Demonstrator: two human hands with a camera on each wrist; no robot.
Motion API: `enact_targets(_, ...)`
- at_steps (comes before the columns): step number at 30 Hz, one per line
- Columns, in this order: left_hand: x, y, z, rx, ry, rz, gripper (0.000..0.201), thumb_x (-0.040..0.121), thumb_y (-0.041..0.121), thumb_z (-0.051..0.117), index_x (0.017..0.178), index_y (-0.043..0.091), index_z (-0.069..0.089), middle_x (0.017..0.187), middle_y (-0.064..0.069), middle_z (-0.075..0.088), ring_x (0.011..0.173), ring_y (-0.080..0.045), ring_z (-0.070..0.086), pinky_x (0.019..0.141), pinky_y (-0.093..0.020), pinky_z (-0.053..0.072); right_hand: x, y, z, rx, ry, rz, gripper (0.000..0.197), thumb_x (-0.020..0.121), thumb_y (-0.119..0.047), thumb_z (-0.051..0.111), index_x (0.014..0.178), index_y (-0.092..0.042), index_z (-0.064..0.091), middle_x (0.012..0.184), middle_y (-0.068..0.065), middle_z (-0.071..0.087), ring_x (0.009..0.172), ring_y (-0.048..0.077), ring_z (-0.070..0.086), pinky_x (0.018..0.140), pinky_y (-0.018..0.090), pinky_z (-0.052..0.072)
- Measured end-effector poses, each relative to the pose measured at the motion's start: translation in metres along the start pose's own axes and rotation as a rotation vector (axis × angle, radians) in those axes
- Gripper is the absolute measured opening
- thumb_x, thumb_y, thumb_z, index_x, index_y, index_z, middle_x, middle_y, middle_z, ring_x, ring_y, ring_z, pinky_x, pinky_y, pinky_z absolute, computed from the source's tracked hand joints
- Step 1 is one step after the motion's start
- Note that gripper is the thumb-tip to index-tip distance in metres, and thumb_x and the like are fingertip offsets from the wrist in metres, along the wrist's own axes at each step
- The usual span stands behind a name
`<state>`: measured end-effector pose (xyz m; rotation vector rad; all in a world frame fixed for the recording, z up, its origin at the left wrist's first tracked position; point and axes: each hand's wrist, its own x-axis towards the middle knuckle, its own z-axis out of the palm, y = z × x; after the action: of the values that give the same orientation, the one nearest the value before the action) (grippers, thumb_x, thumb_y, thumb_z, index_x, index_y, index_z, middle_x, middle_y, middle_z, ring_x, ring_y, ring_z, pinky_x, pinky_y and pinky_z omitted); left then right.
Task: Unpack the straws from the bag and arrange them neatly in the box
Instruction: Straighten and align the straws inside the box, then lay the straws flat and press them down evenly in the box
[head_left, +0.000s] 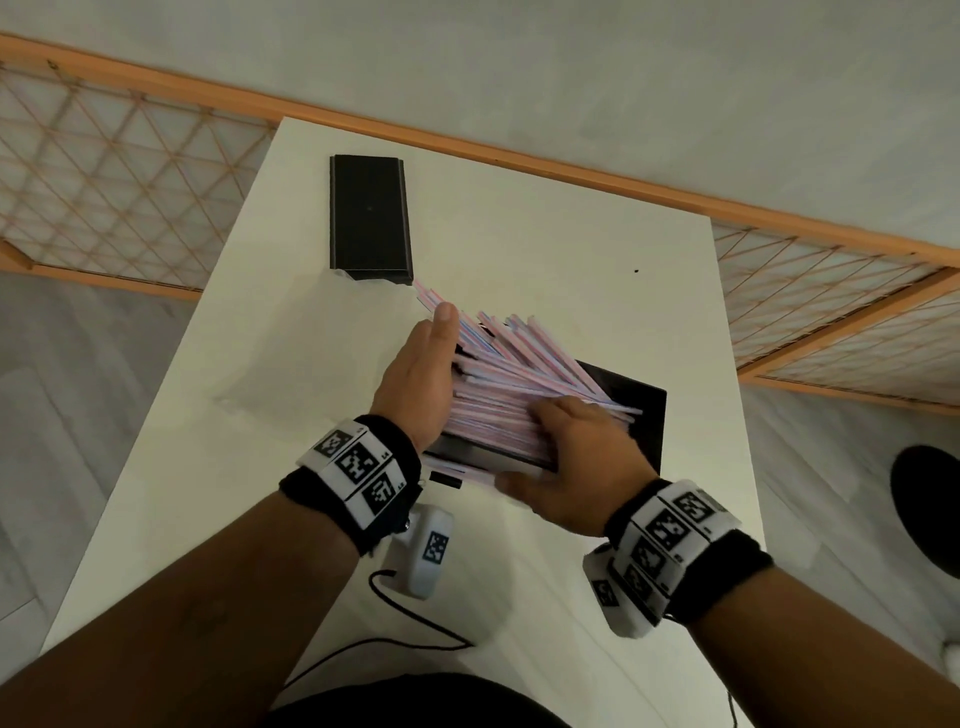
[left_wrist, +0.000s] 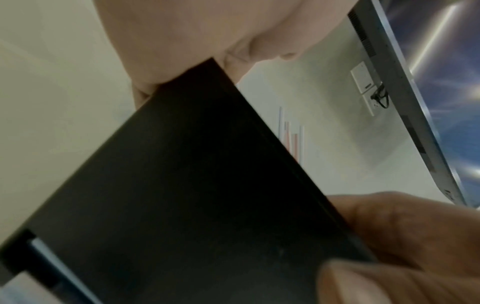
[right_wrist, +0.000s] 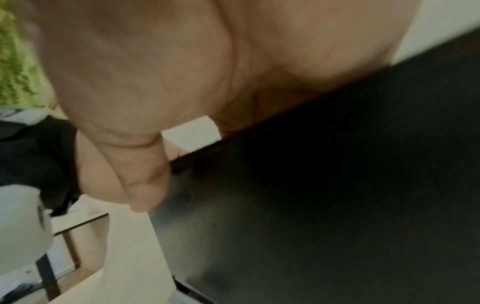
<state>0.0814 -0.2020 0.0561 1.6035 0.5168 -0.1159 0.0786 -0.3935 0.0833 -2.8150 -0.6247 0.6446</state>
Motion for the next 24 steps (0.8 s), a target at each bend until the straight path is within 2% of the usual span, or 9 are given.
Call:
enact_targets(2, -0.001, 0.003, 0.000, -0.006, -0.019, -0.009, 0.102, 0.066, 0.105, 0.026, 0.119, 0.028, 0.067, 0.118, -0.002, 0.072, 0.114, -0.028, 0.066, 0.108, -0.055, 0.044, 0.005, -0.002, 0.005, 0.023, -0.052, -0.041, 0.091, 0.067, -0.077, 0.055, 0.141, -0.025, 0.044, 0.133, -0.002, 0.052, 0.123, 0.026, 0.048, 0.105, 0.039, 0.042)
enact_targets(6, -0.007, 0.008, -0.001, 0.012, -0.004, -0.022, 0.102, 0.064, 0.105, 0.021, 0.113, 0.028, 0.065, 0.113, -0.003, 0.071, 0.110, -0.028, 0.066, 0.105, -0.055, 0.046, 0.019, -0.005, -0.001, -0.066, -0.082, 0.040, 0.091, 0.056, -0.088, 0.043, 0.122, -0.028, 0.051, 0.118, -0.003, 0.058, 0.111, 0.026, 0.055, 0.095, 0.044, 0.048)
enact_targets(8, -0.017, 0.018, 0.000, 0.055, -0.002, -0.017, 0.096, 0.075, 0.097, 0.016, 0.117, 0.024, 0.061, 0.111, 0.001, 0.068, 0.108, -0.022, 0.063, 0.103, -0.046, 0.045, 0.025, -0.010, -0.002, -0.084, -0.137, 0.082, 0.097, 0.049, -0.090, 0.042, 0.121, -0.026, 0.051, 0.114, -0.004, 0.060, 0.105, 0.024, 0.059, 0.091, 0.042, 0.052)
enact_targets(10, -0.023, 0.021, 0.001, 0.117, -0.002, -0.021, 0.078, 0.092, 0.080, 0.018, 0.121, 0.018, 0.055, 0.104, 0.007, 0.061, 0.102, -0.017, 0.058, 0.094, -0.036, 0.040, 0.031, -0.018, -0.006, -0.023, -0.218, 0.079, 0.095, 0.046, -0.087, 0.051, 0.119, -0.026, 0.054, 0.108, -0.005, 0.065, 0.096, 0.020, 0.063, 0.085, 0.038, 0.055)
enact_targets(12, -0.026, 0.018, 0.002, 0.153, 0.002, -0.023, 0.064, 0.100, 0.067, 0.019, 0.122, 0.016, 0.050, 0.099, 0.010, 0.056, 0.098, -0.016, 0.055, 0.089, -0.035, 0.037, 0.039, -0.022, -0.018, 0.027, -0.320, 0.078, 0.079, 0.054, -0.078, 0.069, 0.112, -0.025, 0.060, 0.101, -0.002, 0.069, 0.089, 0.019, 0.065, 0.082, 0.036, 0.056)
enact_targets(14, -0.027, 0.017, 0.002, 0.167, -0.002, -0.024, 0.062, 0.101, 0.065, 0.020, 0.122, 0.015, 0.048, 0.099, 0.009, 0.056, 0.095, -0.016, 0.056, 0.087, -0.036, 0.039, 0.048, -0.019, -0.031, 0.051, -0.447, 0.104, 0.067, 0.058, -0.070, 0.078, 0.106, -0.025, 0.065, 0.097, -0.002, 0.070, 0.088, 0.017, 0.066, 0.086, 0.034, 0.055)
enact_targets(16, -0.027, 0.016, 0.002, 0.191, -0.002, -0.039, 0.059, 0.101, 0.063, 0.021, 0.121, 0.014, 0.045, 0.097, 0.009, 0.054, 0.087, -0.010, 0.054, 0.081, -0.033, 0.039, 0.053, -0.016, -0.039, 0.057, -0.537, 0.120, 0.071, 0.054, -0.073, 0.079, 0.109, -0.029, 0.066, 0.101, -0.006, 0.072, 0.093, 0.015, 0.067, 0.092, 0.035, 0.054)
enact_targets(20, -0.027, 0.013, 0.003, 0.216, -0.004, -0.011, 0.050, 0.103, 0.059, 0.027, 0.117, 0.013, 0.042, 0.095, 0.007, 0.053, 0.084, -0.012, 0.054, 0.077, -0.031, 0.038, 0.052, -0.024, -0.034, 0.060, -0.533, 0.085, 0.068, 0.060, -0.069, 0.080, 0.113, -0.030, 0.060, 0.105, -0.008, 0.069, 0.095, 0.013, 0.065, 0.091, 0.032, 0.052)
enact_targets(24, -0.024, 0.010, 0.001, 0.230, -0.020, 0.013, 0.040, 0.103, 0.054, 0.037, 0.113, 0.016, 0.041, 0.099, 0.003, 0.056, 0.089, -0.018, 0.058, 0.075, -0.031, 0.042, 0.044, -0.027, -0.036, 0.037, -0.381, -0.022, 0.066, 0.065, -0.066, 0.079, 0.113, -0.026, 0.060, 0.101, -0.006, 0.067, 0.090, 0.015, 0.063, 0.087, 0.035, 0.053)
